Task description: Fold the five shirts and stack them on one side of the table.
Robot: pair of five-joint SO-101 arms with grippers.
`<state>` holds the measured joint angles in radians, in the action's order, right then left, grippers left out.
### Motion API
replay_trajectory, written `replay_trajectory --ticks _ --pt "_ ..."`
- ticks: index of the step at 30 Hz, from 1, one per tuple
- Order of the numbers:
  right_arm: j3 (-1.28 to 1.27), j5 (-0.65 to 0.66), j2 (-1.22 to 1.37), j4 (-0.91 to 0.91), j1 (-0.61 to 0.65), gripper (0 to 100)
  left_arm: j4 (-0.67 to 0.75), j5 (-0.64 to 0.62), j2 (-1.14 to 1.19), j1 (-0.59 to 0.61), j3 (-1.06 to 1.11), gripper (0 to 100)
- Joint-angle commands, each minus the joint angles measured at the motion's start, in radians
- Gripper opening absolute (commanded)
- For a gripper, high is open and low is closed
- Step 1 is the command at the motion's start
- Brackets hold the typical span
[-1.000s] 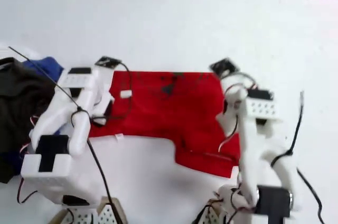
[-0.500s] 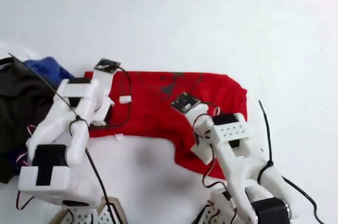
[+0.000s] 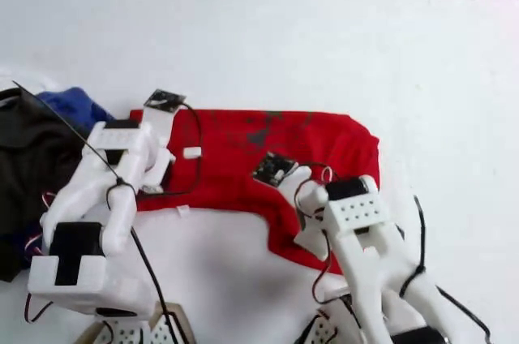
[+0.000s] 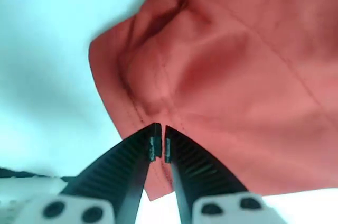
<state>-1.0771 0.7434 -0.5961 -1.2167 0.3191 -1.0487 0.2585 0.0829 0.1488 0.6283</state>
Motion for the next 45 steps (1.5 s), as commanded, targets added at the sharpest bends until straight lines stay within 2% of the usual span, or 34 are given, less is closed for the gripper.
replay_trajectory --ticks 1,3,6,8,15,32,35,45 --pt "-0.023 0.014 -0.091 -0.007 0.005 2.2 0.046 0.005 0.008 0.003 0.002 3" --pt "-0.049 0.014 -0.111 -0.007 0.005 6.2 0.046 0.005 0.008 0.003 0.002 3" --pt "-0.095 0.014 -0.113 0.012 0.007 19.7 0.048 0.005 0.008 0.003 0.002 3" --pt "-0.132 0.014 -0.113 0.053 0.022 24.5 0.048 0.005 0.008 0.003 0.002 3" --pt "-0.199 0.014 -0.111 0.154 0.136 17.8 0.048 0.005 0.008 0.003 0.002 3" --pt "-0.226 0.015 -0.111 0.166 0.134 20.0 0.048 0.005 0.008 0.003 0.004 3" --pt "-0.229 0.066 -0.108 0.16 0.134 19.9 0.048 0.005 0.008 0.003 0.004 3" --pt "-0.123 0.092 0.171 0.16 0.133 19.8 0.046 0.005 0.008 0.003 0.004 3"
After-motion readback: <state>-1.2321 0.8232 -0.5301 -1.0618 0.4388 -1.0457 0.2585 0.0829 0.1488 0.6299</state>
